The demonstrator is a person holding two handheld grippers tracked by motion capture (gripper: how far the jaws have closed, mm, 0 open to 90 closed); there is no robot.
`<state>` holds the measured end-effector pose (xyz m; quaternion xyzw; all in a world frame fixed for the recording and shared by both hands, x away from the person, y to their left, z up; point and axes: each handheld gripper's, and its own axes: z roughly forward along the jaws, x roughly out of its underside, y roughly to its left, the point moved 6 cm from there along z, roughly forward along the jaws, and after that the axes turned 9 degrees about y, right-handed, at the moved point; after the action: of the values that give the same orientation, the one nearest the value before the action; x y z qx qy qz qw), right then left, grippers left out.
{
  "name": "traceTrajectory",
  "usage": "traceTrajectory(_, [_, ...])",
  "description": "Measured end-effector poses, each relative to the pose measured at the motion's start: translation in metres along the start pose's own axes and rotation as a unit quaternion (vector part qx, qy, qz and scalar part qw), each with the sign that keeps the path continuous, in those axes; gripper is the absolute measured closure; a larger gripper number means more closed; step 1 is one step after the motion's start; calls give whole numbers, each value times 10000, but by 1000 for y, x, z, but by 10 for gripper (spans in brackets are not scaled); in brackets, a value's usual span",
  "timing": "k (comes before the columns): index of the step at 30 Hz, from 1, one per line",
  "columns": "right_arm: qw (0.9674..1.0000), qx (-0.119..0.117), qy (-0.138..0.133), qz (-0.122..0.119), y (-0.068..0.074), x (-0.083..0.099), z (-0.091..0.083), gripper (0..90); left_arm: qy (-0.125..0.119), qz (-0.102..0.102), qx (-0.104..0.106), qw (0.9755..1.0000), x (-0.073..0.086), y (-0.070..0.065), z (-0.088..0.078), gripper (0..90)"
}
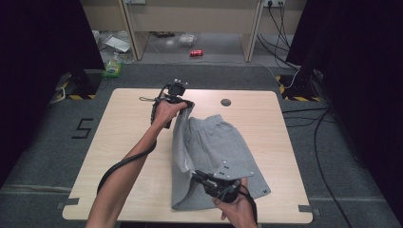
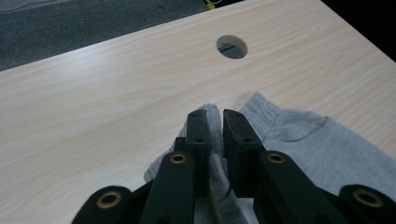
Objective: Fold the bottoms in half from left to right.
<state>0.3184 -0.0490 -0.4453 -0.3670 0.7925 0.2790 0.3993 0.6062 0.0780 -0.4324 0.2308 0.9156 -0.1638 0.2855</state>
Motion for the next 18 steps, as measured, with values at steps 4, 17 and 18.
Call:
traceTrajectory(4, [9997, 91, -157, 191, -11, 4, -19, 846, -65, 9, 111, 9999, -9, -11, 1, 805])
traceTrajectory(17, [9903, 891, -421, 980, -65, 57, -83, 846, -185, -93, 316, 9993, -41, -49, 28, 824])
traceTrajectory(18, [9895, 925, -446, 1014, -67, 60, -85, 846, -185, -93, 316, 9993, -41, -49, 28, 826])
